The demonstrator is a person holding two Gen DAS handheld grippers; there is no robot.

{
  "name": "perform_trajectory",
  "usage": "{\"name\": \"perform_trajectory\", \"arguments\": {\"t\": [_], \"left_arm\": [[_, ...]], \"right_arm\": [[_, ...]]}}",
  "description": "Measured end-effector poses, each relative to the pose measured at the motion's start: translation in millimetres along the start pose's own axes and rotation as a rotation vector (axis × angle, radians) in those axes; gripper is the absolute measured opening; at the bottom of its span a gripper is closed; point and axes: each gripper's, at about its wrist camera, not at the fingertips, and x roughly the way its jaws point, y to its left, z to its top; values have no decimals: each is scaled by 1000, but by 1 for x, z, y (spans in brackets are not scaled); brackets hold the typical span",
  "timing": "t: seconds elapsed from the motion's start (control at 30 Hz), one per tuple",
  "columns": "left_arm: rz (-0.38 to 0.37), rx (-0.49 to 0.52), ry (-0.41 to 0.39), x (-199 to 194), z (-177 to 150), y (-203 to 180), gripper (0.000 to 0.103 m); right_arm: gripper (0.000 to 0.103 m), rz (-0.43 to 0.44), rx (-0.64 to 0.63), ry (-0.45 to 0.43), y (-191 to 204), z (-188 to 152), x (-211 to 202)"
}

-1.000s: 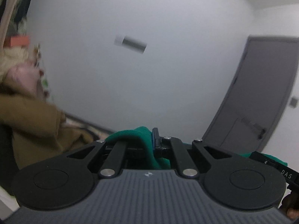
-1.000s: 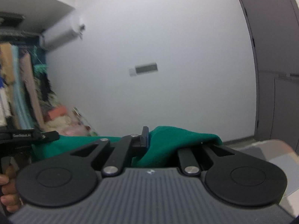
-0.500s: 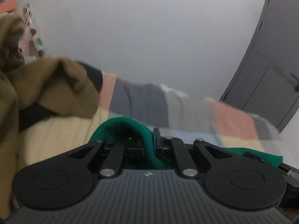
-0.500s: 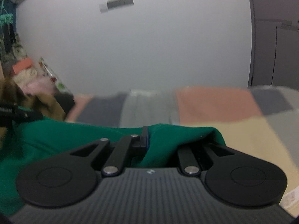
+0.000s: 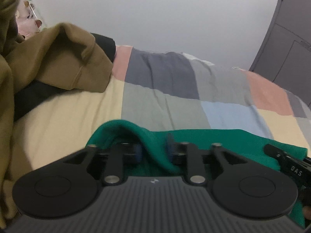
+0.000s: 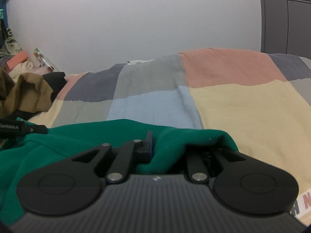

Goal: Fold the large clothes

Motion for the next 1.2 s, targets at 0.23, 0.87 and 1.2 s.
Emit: {"name": "perform_trajectory", "arguments": {"t": [0.23,0.87,1.2], "left_arm": [[20,15,-57,-77,-13,-13,50],[41,-61,-75,-318,-203,19,51],[-17,-117,-62,-349,-295,48,51]], "right_arm": [[59,45,-17,-45,16,0,-56],[59,118,-48,-35,46,-112,-307],[60,150,-117,96,66,-209,-357]]}}
